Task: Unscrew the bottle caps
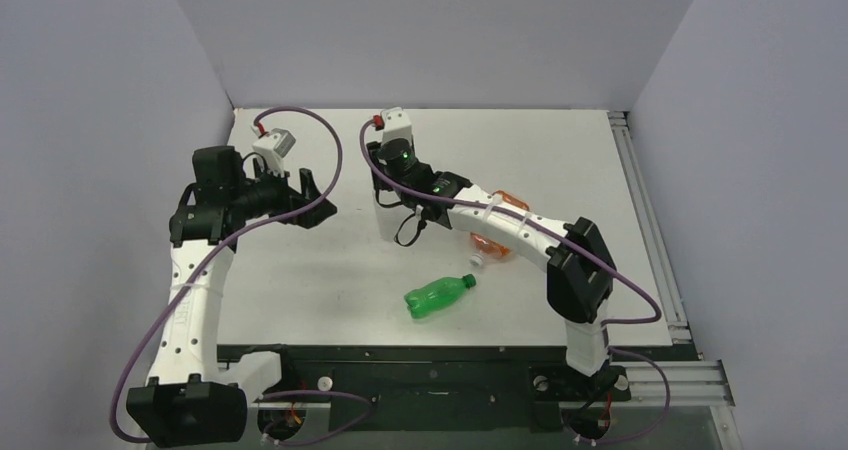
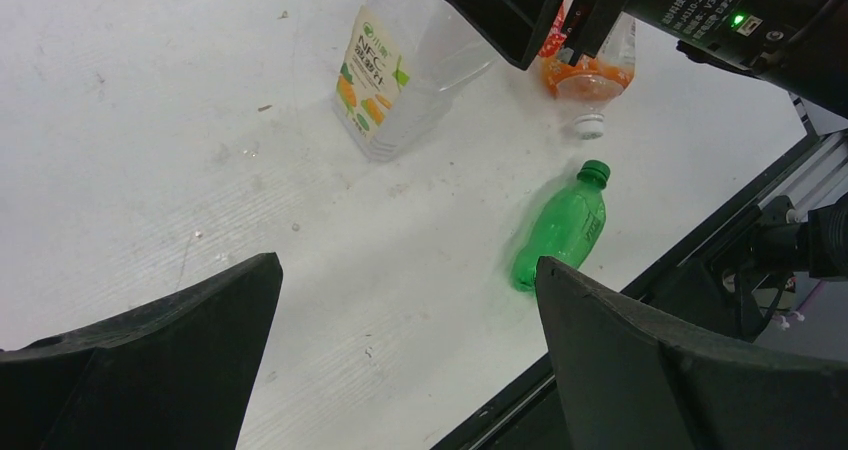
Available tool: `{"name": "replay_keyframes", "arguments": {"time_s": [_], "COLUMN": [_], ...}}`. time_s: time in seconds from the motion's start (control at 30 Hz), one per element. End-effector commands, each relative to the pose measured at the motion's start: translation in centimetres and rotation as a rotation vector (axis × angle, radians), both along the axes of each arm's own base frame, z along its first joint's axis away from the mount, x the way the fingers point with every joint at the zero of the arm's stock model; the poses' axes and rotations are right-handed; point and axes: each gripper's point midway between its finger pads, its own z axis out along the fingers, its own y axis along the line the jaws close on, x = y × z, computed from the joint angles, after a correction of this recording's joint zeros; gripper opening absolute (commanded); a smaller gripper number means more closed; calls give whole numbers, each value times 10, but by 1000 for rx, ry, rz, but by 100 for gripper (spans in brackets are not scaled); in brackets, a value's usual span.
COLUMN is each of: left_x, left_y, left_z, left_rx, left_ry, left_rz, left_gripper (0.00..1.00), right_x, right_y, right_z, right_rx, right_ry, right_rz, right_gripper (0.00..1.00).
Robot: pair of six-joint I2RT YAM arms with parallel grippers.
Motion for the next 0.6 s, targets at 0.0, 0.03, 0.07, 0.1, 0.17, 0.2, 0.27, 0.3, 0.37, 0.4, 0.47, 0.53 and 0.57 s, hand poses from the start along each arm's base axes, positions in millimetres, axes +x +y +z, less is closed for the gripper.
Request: {"name": "replay_keyframes", "arguments": {"time_s": [0.0, 0.03, 0.07, 0.1, 0.17, 0.2, 0.27, 0.3, 0.37, 0.4, 0.47, 0.53, 0.57], "left_x": [-3, -4, -5, -5, -6, -6, -7, -8, -9, -9, -8, -7, -7], "left_y": [5, 5, 4, 4, 3, 3, 2, 1, -2, -3, -4, -4, -4], "left_z": [15, 17, 17, 19, 22, 23, 27, 28, 31, 32, 34, 35, 35], "left_rx": [44, 43, 40, 40, 39, 40, 35, 31, 16, 8, -2, -6, -4], "left_ry": [-44, -51, -53, -60, -69, -75, -87, -87, -89, -87, -91, -93, -91], "left_rz": [1, -1, -5, -6, -10, -13, -22, -26, -35, -39, -39, -39, -38], "left_gripper": [97, 97, 97, 97, 97, 97, 96, 96, 97, 97, 96, 97, 97], "right_x": [-9, -10, -11, -13, -15, -17, -21, -22, -26, -28, -30, -32, -32], "right_y": [-15, -18, -21, -25, -31, -34, -37, -39, -44, -47, -52, -59, -64], "right_z": [2, 9, 8, 16, 25, 32, 39, 40, 46, 52, 59, 67, 73], "right_rx": [29, 43, 45, 57, 66, 71, 73, 71, 72, 76, 79, 72, 73], "right_ry": [27, 19, 21, 13, 3, -3, -6, -5, -9, -15, -21, -27, -35], "right_rz": [-28, -32, -41, -43, -49, -49, -45, -45, -52, -55, -59, -72, -88], "right_gripper": [41, 44, 51, 53, 63, 69, 77, 79, 82, 83, 84, 85, 85]}}
